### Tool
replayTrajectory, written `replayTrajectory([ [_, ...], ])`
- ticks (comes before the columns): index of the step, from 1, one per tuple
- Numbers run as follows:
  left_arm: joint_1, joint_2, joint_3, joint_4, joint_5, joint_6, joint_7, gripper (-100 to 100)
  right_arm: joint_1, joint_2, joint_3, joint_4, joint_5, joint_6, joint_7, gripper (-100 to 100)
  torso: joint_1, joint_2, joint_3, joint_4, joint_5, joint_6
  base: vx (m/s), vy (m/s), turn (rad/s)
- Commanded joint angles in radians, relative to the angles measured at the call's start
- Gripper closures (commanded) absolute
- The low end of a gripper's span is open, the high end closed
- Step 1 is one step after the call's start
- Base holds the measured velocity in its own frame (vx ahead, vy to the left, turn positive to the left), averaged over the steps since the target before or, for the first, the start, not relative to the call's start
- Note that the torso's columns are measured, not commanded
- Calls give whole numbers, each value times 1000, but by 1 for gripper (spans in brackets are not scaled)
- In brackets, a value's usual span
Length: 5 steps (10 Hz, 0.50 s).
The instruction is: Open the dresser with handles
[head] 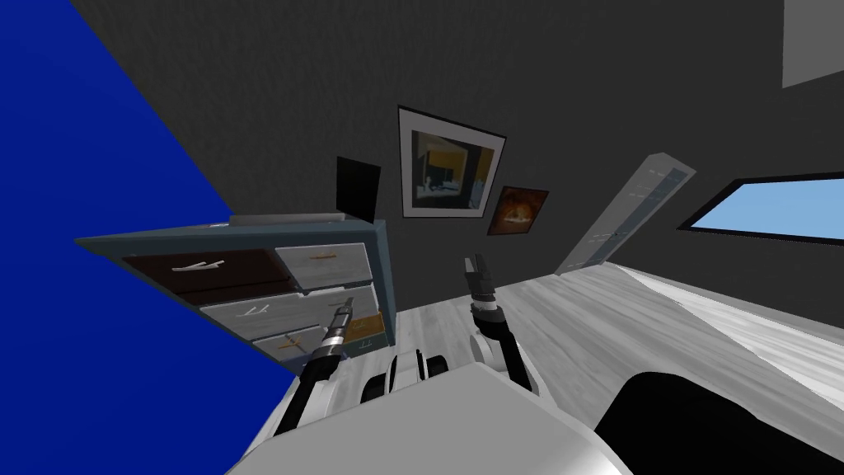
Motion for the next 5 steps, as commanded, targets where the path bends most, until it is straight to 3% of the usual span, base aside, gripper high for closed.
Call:
replayTrajectory([
  [1, 18, 4, -6, -40, -1, 14, 4, 100, 0, 0, 0, 0, 0, 0, 0, 0, 0, -1, -1, 1, -1, 0, -182, -5, 6],
  [3, 32, 7, -11, -37, -1, 15, 7, 100, 0, 0, 0, 0, 0, 0, 0, 0, 0, -7, -5, 1, -2, 0, -98, -2, 4],
  [5, 44, 9, -16, -54, -2, 11, 9, 100, 0, 0, 0, 0, 0, 0, 0, 0, 1, -2, -2, 0, 0, 0, -176, -8, 17],
])
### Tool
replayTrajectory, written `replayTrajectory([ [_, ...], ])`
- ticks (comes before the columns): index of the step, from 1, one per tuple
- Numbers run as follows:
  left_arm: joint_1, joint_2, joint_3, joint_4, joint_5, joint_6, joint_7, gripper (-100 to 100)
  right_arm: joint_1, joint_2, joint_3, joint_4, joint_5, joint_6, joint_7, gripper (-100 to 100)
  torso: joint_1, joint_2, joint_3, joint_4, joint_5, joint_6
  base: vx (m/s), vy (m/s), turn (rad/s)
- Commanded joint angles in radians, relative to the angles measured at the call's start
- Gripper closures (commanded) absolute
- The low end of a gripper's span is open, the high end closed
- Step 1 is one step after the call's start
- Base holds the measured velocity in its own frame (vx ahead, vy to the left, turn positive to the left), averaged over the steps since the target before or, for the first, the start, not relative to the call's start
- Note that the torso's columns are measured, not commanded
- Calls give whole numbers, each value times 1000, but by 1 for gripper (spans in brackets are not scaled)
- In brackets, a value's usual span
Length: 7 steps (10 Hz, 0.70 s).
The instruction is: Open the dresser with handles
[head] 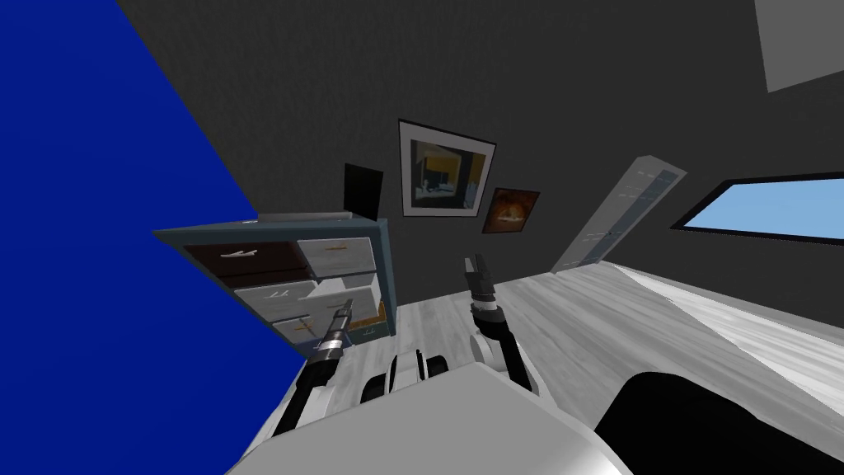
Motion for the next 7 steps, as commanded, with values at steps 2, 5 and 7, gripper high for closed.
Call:
replayTrajectory([
  [2, 28, 11, -6, -67, 1, 41, 10, -100, 0, 0, 0, 0, 0, 0, 0, 0, -1, -1, 0, 2, -1, 0, -119, -9, -4],
  [5, 47, 20, -8, -145, 4, 101, 19, -100, 0, 0, 0, 0, 0, 0, 0, 0, 1, -12, -7, -4, 1, 2, 15, 1, -16],
  [7, 59, 26, -9, -196, 6, 141, 26, -100, 0, 0, 0, 0, 0, 0, 0, 0, 1, -6, -3, -3, 1, 1, 11, -3, -15],
])
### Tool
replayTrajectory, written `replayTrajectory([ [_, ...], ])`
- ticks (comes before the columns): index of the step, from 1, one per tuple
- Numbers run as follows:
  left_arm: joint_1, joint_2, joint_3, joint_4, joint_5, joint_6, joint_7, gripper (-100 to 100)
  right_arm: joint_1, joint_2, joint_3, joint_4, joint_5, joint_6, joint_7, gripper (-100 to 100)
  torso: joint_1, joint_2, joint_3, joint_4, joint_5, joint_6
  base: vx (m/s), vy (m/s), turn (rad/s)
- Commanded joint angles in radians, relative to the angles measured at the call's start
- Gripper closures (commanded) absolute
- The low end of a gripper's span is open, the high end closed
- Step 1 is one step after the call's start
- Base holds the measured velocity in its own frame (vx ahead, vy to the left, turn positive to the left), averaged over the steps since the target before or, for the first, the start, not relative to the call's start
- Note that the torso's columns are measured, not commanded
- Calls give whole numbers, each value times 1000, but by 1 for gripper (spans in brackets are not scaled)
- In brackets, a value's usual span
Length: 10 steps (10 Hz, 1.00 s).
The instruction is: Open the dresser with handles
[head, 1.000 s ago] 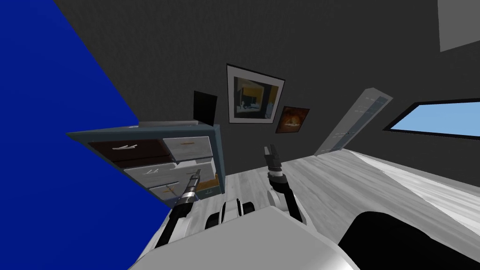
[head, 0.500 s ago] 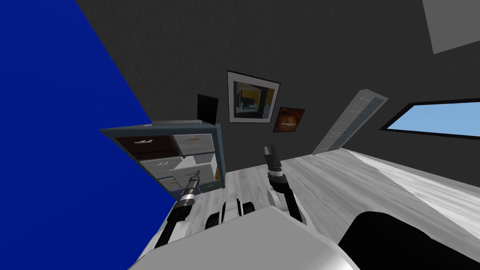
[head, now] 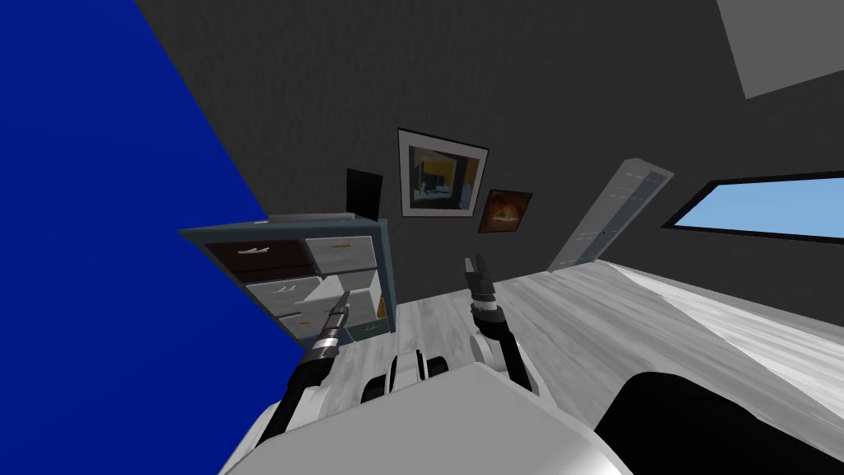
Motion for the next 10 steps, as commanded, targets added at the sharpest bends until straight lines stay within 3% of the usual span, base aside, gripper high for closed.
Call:
replayTrajectory([
  [1, 18, 11, -1, -76, 3, 60, 11, -100, 0, 0, 0, 0, 0, 0, 0, 0, 0, 2, 1, 0, 0, 0, -3, -4, -19],
  [3, 30, 17, -3, -128, 5, 100, 17, -100, 0, 0, 0, 0, 0, 0, 0, 0, -2, 5, 3, 4, -3, 0, -4, -2, -18],
  [4, 34, 12, -6, -102, 3, 89, 14, -100, 0, 0, 0, 0, 0, 0, 0, 0, -3, 7, 3, 6, -4, -1, 0, 0, 0],
  [5, 35, 13, -6, -102, 4, 93, 15, 0, 0, 0, 0, 0, 0, 0, 0, 0, -3, 6, 3, 4, -3, -1, 0, 0, 0],
  [10, 39, 13, -6, -96, 4, 98, 15, 0, 0, 0, 0, 0, 0, 0, 0, 0, 0, 1, 1, 1, 0, 0, 0, 0, 0],
])
